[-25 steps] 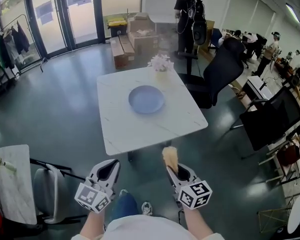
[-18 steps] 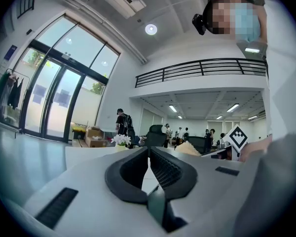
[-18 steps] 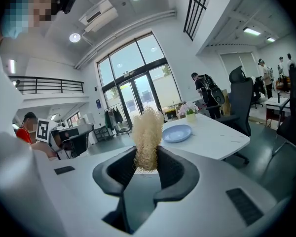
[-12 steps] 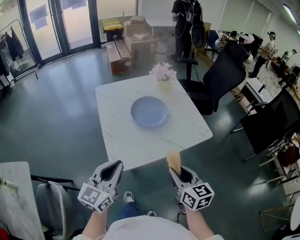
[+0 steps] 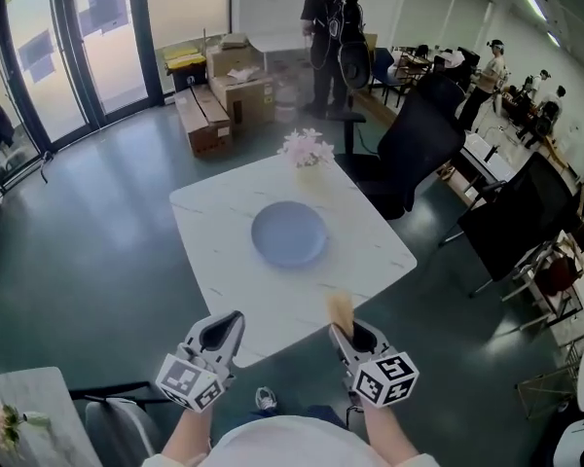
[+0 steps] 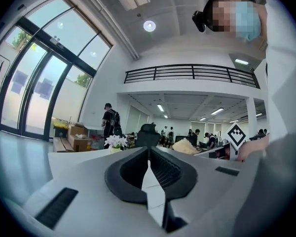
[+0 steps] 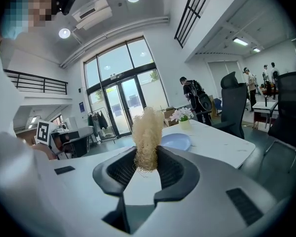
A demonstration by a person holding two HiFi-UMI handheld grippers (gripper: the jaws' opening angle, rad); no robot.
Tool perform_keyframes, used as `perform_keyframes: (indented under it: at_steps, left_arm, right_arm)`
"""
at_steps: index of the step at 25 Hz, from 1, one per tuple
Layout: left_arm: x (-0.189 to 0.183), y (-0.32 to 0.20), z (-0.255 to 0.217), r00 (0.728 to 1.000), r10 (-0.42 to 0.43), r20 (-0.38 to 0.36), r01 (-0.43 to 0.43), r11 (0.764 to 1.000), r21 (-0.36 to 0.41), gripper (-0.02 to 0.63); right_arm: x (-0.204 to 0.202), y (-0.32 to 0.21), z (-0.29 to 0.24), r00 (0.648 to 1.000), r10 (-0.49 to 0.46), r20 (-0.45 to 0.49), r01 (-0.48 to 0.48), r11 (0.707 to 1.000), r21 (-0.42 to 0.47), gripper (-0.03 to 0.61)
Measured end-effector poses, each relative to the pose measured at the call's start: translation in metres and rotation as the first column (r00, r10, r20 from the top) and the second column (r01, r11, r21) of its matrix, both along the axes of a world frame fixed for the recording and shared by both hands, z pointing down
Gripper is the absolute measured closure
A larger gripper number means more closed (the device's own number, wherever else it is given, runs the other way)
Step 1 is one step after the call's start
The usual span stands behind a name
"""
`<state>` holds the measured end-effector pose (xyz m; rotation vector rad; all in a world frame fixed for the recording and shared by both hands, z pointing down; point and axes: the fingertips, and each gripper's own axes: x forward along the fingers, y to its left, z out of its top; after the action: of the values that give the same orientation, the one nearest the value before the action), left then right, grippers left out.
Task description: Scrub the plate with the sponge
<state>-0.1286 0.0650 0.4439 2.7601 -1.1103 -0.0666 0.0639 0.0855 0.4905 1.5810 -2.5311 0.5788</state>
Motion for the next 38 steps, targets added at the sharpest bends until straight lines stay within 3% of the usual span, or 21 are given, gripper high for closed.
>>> perform_keyframes:
  at_steps: [5, 13, 25, 38]
  left_arm:
    - [-0.013, -0.023, 0.01, 1.0, 0.016, -0.006, -0.016, 0.999, -0.029, 0.574]
    - [-0.003, -0.057, 0.023, 0.999, 0.036, -0.004, -0.036, 0.998, -0.043, 0.574]
    - [0.019, -0.139, 0.022, 0.999, -0.037, 0.034, 0.038, 0.999, -0.037, 0.574]
    - [0.041, -0.226, 0.047, 0.994, -0.087, 0.067, 0.092, 0.992, -0.088, 0.574]
  right_arm:
    - [-0.012, -0.011, 0.005, 1.0, 0.024, -0.008, -0.024, 1.0, -0.016, 0.457]
    - [-0.006, -0.047, 0.011, 1.0, 0.022, -0.009, -0.022, 0.999, -0.025, 0.457]
    - [-0.001, -0.15, 0.015, 0.994, -0.112, 0.002, 0.112, 0.993, -0.023, 0.457]
    - [0.015, -0.228, 0.034, 0.986, -0.164, 0.011, 0.164, 0.984, -0.062, 0.457]
